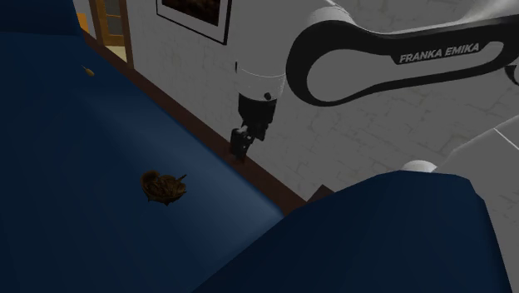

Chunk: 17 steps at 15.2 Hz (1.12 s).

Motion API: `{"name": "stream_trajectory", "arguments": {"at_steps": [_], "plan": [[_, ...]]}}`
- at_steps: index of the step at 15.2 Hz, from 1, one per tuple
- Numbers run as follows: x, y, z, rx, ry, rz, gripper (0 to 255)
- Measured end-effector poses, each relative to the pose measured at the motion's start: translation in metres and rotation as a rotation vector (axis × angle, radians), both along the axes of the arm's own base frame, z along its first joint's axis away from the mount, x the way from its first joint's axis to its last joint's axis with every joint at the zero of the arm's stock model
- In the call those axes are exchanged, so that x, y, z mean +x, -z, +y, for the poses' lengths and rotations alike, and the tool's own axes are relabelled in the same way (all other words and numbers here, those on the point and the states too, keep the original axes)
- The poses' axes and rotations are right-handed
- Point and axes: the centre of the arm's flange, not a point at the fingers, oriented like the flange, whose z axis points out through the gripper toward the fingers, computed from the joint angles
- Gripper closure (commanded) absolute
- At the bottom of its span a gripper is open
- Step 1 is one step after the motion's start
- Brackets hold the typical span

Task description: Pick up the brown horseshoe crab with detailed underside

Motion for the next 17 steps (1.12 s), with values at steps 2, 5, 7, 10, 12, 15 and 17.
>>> {"name": "stream_trajectory", "arguments": {"at_steps": [2,5,7,10,12,15,17], "plan": [[0.003,0.005,0.025,-0.003,-0.012,-0.016,0],[0.011,0.014,0.061,-0.007,-0.03,-0.041,0],[0.016,0.019,0.086,-0.009,-0.042,-0.057,0],[0.022,0.024,0.123,-0.013,-0.06,-0.082,0],[0.026,0.028,0.148,-0.015,-0.073,-0.098,0],[0.034,0.035,0.188,-0.018,-0.089,-0.123,0],[0.037,0.044,0.197,-0.02,-0.093,-0.13,0]]}}
